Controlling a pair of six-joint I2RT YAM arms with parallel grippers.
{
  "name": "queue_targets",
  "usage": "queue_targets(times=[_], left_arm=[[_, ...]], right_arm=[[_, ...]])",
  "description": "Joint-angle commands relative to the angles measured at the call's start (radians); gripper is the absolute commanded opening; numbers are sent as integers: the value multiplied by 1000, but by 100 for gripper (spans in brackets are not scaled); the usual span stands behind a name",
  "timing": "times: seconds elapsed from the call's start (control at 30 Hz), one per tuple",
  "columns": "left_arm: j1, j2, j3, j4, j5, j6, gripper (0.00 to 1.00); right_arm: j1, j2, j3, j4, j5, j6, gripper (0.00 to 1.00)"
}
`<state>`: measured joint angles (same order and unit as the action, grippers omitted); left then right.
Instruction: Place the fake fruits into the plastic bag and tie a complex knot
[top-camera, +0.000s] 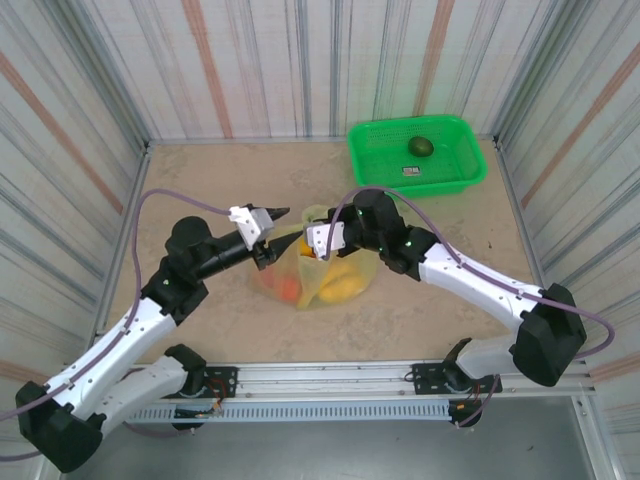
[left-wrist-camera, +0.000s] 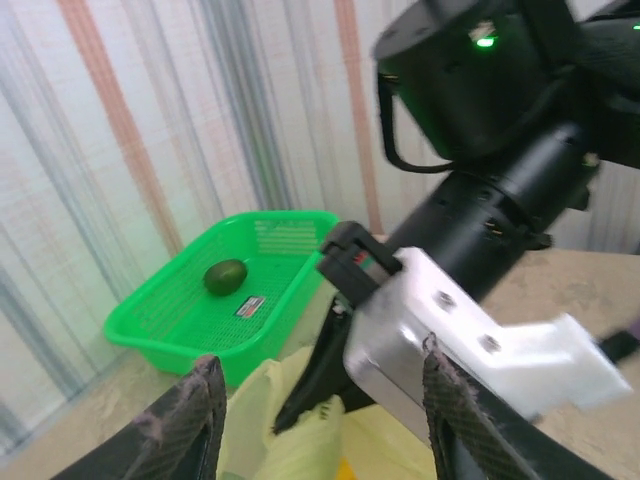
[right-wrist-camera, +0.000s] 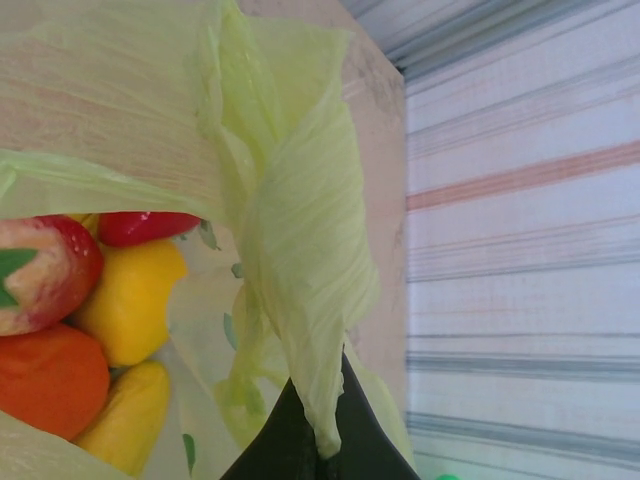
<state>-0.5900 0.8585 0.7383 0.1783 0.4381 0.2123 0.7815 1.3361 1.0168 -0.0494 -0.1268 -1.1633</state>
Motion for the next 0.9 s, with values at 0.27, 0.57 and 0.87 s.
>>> queue_targets(times=[0.27, 0.57, 0.87], left_arm=[[172, 296, 244, -247, -121, -277, 47], [147, 514, 280, -139, 135, -135, 41], [110, 477, 200, -171, 161, 44, 41]], right_arm=[[25, -25, -70, 207, 49, -101, 0], [17, -28, -38, 171, -37, -26, 0], [-19, -27, -4, 91, -107, 23, 0]])
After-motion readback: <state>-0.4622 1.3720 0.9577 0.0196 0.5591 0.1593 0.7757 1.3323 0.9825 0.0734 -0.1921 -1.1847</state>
